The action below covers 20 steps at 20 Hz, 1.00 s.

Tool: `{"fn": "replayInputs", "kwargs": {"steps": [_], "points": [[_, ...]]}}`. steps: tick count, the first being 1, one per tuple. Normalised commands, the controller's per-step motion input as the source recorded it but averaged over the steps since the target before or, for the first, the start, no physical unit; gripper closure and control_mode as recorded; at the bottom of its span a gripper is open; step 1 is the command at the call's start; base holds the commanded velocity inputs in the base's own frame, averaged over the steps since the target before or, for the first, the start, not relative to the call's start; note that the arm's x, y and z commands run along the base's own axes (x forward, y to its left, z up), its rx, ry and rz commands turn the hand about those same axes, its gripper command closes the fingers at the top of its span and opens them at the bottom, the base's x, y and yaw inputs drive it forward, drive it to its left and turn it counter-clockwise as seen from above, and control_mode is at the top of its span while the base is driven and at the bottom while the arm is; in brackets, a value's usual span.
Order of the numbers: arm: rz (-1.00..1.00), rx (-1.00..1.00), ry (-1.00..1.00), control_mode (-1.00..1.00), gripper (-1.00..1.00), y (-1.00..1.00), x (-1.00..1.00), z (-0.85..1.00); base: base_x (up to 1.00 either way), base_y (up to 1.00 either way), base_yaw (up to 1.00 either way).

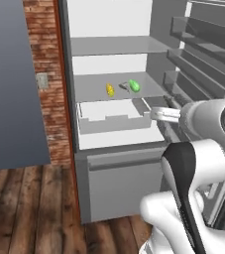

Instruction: Place one corn and one fish in each tupperware on the nearby counter, to pack two identical lunches.

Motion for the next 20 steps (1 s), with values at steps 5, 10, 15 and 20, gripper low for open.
{"fn": "replayInputs", "kwargs": {"steps": [5,10,15,20], "points": [[0.00,0.00,0.00,1.00,1.00,0.00,0.00,0.00,-0.86,0.19,0.04],[0.00,0.00,0.00,1.00,1.00,0.00,0.00,0.00,-0.86,0.11,0.03],[0.00,0.00,0.00,1.00,1.00,0.00,0.00,0.00,-0.93,0.00,-0.01],[0.00,0.00,0.00,1.00,1.00,0.00,0.00,0.00,-0.64,0.00,-0.13]]}}
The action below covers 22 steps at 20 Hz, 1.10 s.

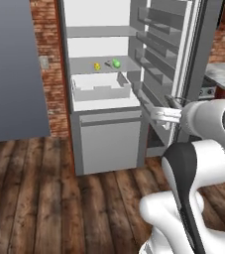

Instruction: Place one corn and one fish in each tupperware on the nearby counter, to pack two identical lunches.

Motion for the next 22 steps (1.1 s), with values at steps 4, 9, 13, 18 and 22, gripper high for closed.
{"fn": "replayInputs", "kwargs": {"steps": [4,9,13,18,22], "points": [[0.00,0.00,0.00,1.00,1.00,0.00,0.00,0.00,-0.45,-0.10,-0.11],[0.00,0.00,0.00,1.00,1.00,0.00,0.00,0.00,-0.41,-0.12,-0.17],[0.00,0.00,0.00,1.00,1.00,0.00,0.00,0.00,-0.39,0.00,-0.28],[0.00,0.00,0.00,1.00,1.00,0.00,0.00,0.00,-0.31,0.00,-0.38],[0.00,0.00,0.00,1.00,1.00,0.00,0.00,0.00,-0.21,0.00,-0.51]]}}
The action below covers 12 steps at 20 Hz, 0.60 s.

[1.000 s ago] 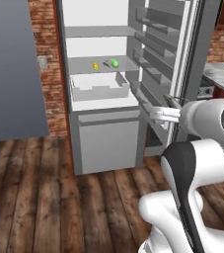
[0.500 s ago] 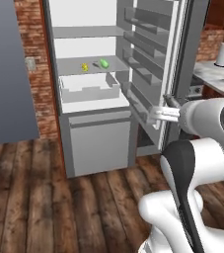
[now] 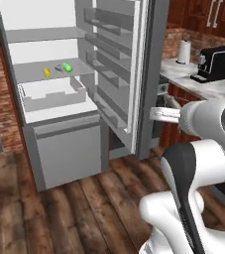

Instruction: Place one corn and one fish in each tupperware on the nearby counter, to pack two identical lunches.

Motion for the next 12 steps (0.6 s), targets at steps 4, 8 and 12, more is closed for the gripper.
{"fn": "replayInputs", "kwargs": {"steps": [4,8,12], "points": [[0.00,0.00,0.00,1.00,1.00,0.00,0.00,0.00,-0.18,-0.03,-0.55],[0.00,0.00,0.00,1.00,1.00,0.00,0.00,0.00,-0.11,-0.09,-0.56],[0.00,0.00,0.00,1.00,1.00,0.00,0.00,0.00,-0.10,-0.10,-0.57]]}}
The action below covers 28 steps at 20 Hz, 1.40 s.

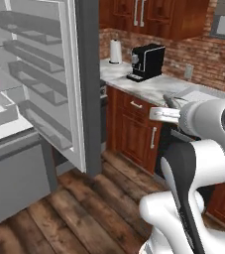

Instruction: Place one corn and one fish in each tupperware on the nearby counter, to pack two identical lunches.

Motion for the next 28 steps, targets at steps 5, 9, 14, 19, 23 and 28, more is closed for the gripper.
{"fn": "replayInputs", "kwargs": {"steps": [5,9,14,19,23,28], "points": [[0.00,0.00,0.00,1.00,1.00,0.00,0.00,0.00,-0.03,-0.17,-0.57],[0.00,0.00,0.00,1.00,1.00,0.00,0.00,0.00,0.03,-0.16,-0.53],[0.00,0.00,0.00,1.00,1.00,0.00,0.00,0.00,0.20,-0.12,-0.47],[0.00,0.00,0.00,1.00,1.00,0.00,0.00,0.00,0.26,-0.07,-0.45],[0.00,0.00,0.00,1.00,1.00,0.00,0.00,0.00,0.66,0.00,-0.40],[0.00,0.00,0.00,1.00,1.00,0.00,0.00,0.00,0.90,0.01,-0.32]]}}
